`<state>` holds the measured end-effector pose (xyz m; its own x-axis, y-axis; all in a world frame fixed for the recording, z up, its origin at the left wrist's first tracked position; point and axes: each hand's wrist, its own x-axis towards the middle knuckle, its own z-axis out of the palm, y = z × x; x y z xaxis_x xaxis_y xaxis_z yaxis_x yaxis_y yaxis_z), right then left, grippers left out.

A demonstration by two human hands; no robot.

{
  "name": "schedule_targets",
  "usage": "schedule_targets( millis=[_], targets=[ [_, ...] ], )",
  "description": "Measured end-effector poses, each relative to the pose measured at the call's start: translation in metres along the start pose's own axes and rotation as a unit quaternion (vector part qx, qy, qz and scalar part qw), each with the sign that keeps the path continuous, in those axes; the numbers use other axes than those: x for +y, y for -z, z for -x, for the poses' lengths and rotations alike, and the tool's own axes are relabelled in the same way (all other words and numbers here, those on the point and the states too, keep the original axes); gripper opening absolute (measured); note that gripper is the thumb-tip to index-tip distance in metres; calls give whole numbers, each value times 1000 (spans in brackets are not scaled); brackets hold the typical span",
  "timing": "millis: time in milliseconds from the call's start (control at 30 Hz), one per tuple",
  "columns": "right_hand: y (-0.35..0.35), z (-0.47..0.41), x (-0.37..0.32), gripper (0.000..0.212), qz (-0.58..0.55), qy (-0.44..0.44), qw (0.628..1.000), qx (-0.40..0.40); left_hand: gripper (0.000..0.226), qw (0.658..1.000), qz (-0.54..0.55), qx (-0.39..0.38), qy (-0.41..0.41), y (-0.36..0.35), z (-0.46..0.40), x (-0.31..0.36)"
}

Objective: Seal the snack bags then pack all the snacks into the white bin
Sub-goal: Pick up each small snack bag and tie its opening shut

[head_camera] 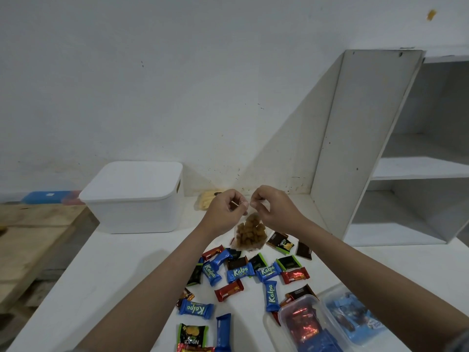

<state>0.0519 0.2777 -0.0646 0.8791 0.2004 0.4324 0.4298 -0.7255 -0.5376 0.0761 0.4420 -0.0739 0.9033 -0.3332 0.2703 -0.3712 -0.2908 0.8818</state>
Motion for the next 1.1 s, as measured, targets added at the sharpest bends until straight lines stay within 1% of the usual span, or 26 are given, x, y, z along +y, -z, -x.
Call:
schedule_targets(
  millis=[100, 200, 433, 567, 633, 733, 933, 1100],
  targets=[
    [1, 1, -2, 4, 5, 8, 1000, -13, 7, 1000, -2, 0, -2, 1, 3, 3],
    [0, 1, -5, 4, 6, 13, 1000, -17, 10, 1000, -4, 5, -7, 2, 7, 5],
    [-1, 1, -12, 2, -9, 35, 999, -1, 7, 999, -13, 29, -24, 6, 13, 8],
    [6, -2, -12, 7, 45, 50, 998, -21, 10, 1000, 7, 31, 1, 15, 11, 3],
    [12, -4, -9, 12, 66, 39, 997, -29, 13, 999, 12, 35, 7, 22, 11, 2],
    [16, -4, -6, 14, 42, 18, 999, -24, 15, 999, 18, 27, 5, 31, 11, 5],
    [15, -6, -15, 7, -18, 26, 999, 8, 16, 999, 28, 24, 11, 35, 8, 13],
    [19, -7, -16, 6, -44, 16, 999, -3, 11, 1000, 6, -21, 5, 36, 4, 25]
  ],
)
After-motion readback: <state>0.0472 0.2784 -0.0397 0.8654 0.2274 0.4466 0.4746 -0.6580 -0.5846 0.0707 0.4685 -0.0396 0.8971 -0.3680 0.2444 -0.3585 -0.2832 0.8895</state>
